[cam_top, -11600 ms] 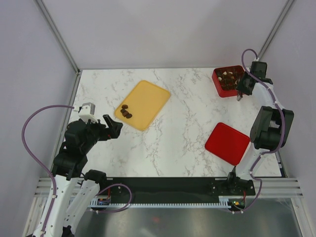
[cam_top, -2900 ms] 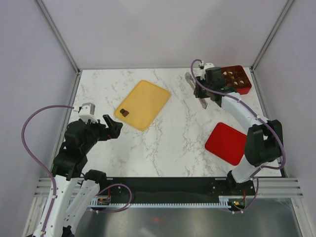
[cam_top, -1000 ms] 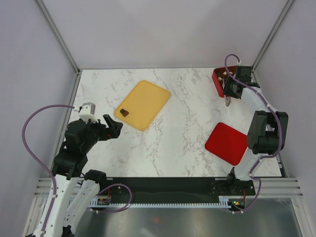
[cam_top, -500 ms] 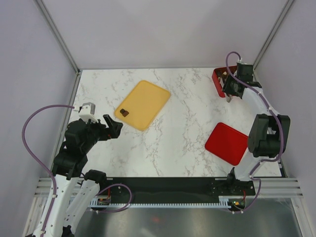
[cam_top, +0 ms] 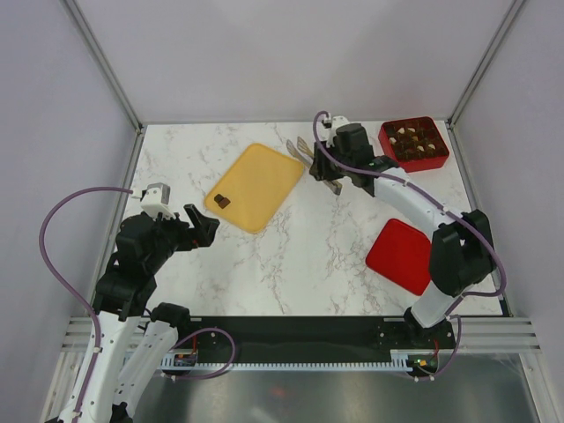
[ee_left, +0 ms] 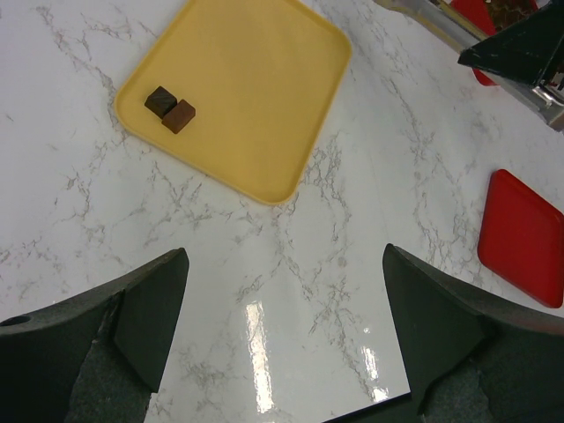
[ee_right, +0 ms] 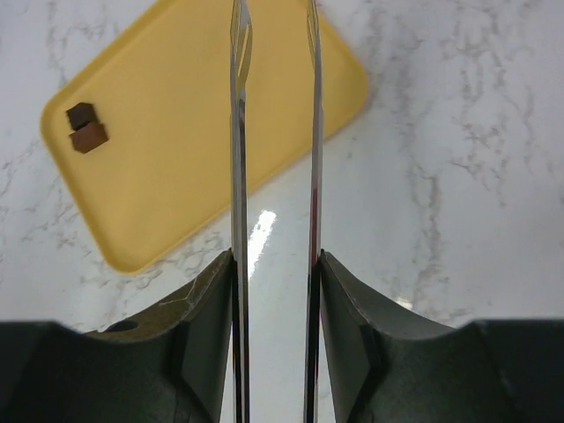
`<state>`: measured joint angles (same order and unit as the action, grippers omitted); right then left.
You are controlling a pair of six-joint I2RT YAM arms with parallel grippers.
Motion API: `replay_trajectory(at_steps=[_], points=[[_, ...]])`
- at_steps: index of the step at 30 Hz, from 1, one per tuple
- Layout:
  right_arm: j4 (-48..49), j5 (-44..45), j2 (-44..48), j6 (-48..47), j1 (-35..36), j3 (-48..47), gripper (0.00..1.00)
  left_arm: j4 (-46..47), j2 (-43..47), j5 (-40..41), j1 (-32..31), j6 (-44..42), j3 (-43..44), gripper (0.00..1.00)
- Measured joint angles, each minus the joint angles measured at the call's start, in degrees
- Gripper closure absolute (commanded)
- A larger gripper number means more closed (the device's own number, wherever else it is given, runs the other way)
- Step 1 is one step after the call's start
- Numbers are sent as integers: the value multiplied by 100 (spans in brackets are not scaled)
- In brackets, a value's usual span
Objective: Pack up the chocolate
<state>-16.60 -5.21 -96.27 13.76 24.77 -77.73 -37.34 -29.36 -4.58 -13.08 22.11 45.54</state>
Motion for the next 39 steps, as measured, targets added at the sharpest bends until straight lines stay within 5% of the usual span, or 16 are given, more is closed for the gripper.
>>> replay_trajectory(at_steps=[19,39], points=[[649,260,-1060,-470,2465,-181,45,0,0,4,0,0,0,0],[671,704,-1816,-654,2763,-573,43,0,0,4,0,0,0,0]])
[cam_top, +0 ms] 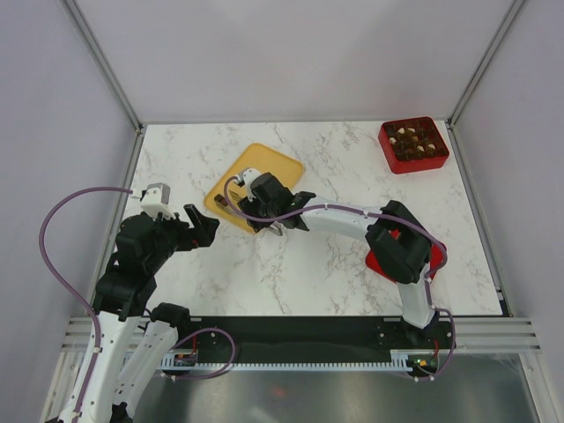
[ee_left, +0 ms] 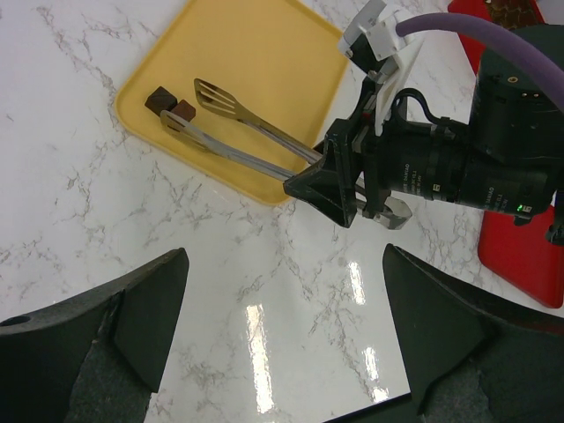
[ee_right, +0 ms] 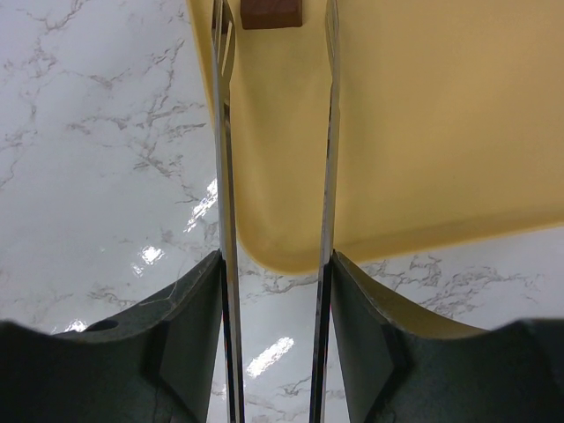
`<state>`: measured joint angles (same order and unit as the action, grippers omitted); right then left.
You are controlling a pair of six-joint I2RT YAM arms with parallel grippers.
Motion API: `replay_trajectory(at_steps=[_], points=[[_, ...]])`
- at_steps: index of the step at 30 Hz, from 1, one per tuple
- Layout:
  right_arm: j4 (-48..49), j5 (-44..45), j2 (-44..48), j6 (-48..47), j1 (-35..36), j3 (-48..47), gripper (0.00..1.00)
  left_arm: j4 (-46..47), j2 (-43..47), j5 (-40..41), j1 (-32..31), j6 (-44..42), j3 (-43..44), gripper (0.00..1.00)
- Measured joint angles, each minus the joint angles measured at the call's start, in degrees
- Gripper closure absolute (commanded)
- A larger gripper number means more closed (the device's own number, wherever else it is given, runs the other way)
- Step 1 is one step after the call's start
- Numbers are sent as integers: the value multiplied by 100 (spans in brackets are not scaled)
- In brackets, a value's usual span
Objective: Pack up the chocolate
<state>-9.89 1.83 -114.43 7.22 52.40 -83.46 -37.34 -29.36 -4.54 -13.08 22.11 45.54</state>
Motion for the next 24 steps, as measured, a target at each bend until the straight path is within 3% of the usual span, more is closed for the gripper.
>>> replay_trajectory(at_steps=[19,24], points=[[-249,304,-273,-52,17,-229,53,0,4,0,0,0,0,0],[-472,343,92,-63,-155,11,55,0,9,0,0,0,0,0]])
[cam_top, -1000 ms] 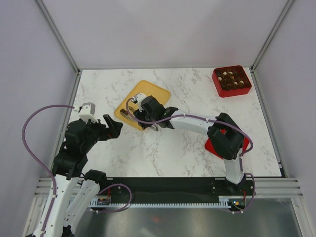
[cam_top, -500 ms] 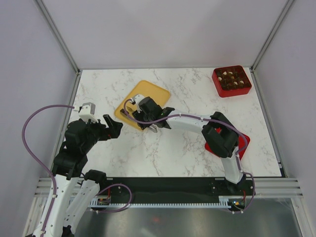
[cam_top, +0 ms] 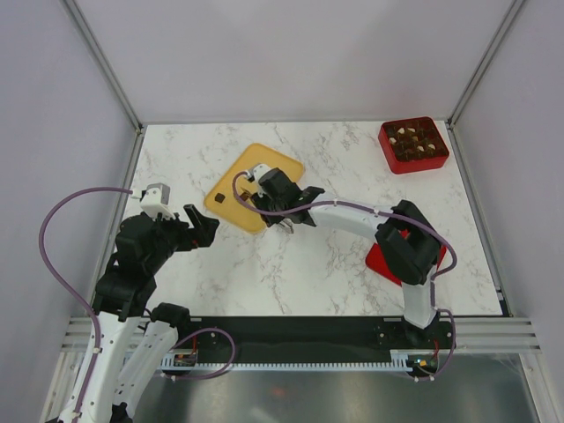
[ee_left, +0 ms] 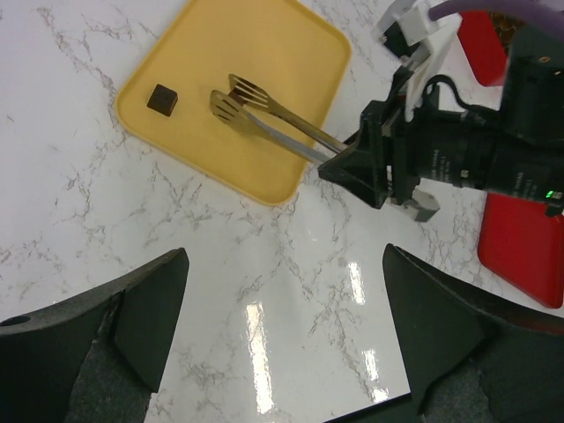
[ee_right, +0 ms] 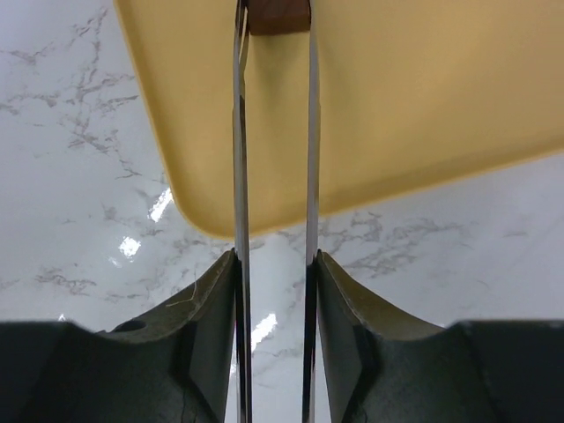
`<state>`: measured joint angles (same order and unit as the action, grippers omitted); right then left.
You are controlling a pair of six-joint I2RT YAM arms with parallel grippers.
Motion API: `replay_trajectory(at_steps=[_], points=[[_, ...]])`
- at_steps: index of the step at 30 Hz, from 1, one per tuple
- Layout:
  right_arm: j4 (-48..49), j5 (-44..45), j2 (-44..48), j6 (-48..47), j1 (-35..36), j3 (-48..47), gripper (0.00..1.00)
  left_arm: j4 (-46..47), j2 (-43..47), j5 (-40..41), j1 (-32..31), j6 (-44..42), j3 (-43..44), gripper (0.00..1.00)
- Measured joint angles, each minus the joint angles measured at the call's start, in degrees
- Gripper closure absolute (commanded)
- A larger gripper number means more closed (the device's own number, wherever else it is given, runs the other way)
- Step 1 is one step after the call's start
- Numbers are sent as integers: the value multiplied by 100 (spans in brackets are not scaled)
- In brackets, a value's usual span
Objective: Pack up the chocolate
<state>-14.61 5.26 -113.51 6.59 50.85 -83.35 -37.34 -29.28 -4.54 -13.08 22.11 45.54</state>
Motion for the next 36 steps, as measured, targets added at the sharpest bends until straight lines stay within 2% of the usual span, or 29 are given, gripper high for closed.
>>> replay_trajectory(at_steps=[5,16,22,31,36], points=[[-175,-20,743,4,-522,343,57,0,11,0,0,0,0,0],[-385,-92,2076,24,-2225,925,58,0,15,0,0,0,0,0],[-553,-199,2409,155,-3023,1069,59,0,15,0,0,0,0,0],[-776,-42,2527,732,-4651,1172,59,0,15,0,0,0,0,0],[-925,4,2516,890,-5134,1172,59,0,15,-2,0,0,0,0]])
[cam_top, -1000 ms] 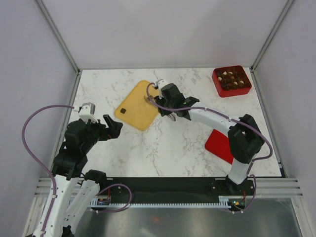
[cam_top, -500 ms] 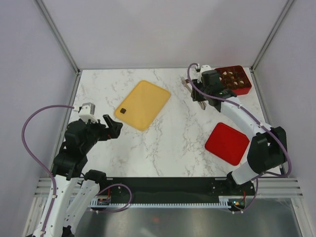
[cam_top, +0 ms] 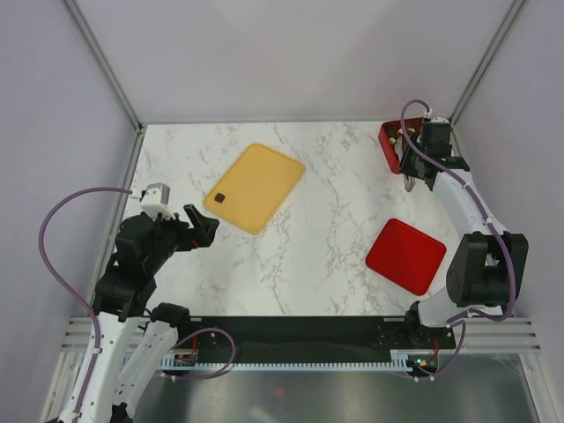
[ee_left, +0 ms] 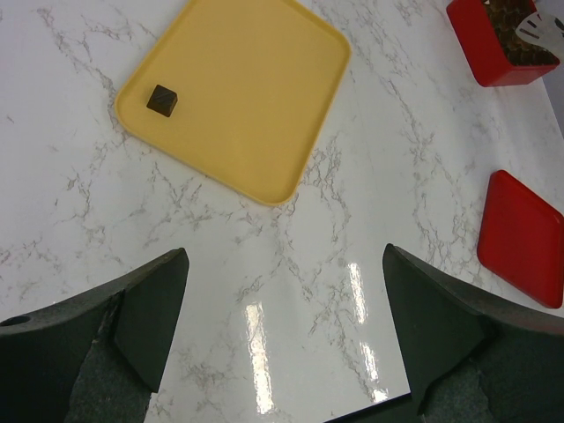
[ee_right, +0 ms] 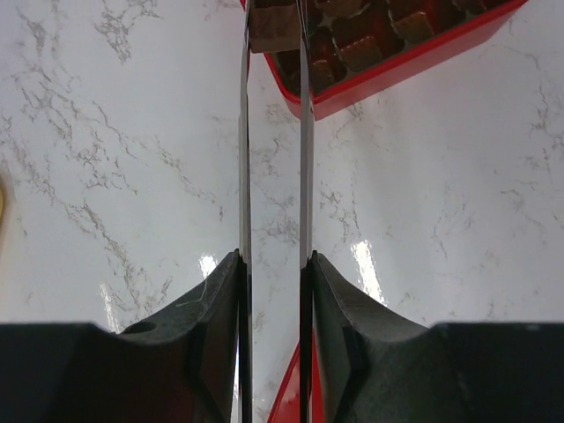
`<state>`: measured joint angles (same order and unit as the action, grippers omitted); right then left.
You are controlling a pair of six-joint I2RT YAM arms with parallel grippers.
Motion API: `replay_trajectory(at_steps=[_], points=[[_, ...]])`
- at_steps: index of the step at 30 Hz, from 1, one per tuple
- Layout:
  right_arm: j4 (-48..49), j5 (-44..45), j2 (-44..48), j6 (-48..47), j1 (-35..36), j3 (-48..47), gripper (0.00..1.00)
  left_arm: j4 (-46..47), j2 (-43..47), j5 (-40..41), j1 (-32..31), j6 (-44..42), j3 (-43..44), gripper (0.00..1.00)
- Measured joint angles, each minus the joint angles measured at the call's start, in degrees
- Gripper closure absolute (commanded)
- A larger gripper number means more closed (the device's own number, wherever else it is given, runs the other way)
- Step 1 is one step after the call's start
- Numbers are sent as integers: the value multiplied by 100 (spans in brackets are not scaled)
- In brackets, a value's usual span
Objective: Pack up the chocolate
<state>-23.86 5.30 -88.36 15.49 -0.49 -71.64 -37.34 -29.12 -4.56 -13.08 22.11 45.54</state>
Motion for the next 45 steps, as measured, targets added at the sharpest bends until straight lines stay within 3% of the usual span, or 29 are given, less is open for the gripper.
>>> replay_trajectory(at_steps=[45], points=[[-107,-57,-553,20,-284,-7,51,0,0,0,0,0,0,0]])
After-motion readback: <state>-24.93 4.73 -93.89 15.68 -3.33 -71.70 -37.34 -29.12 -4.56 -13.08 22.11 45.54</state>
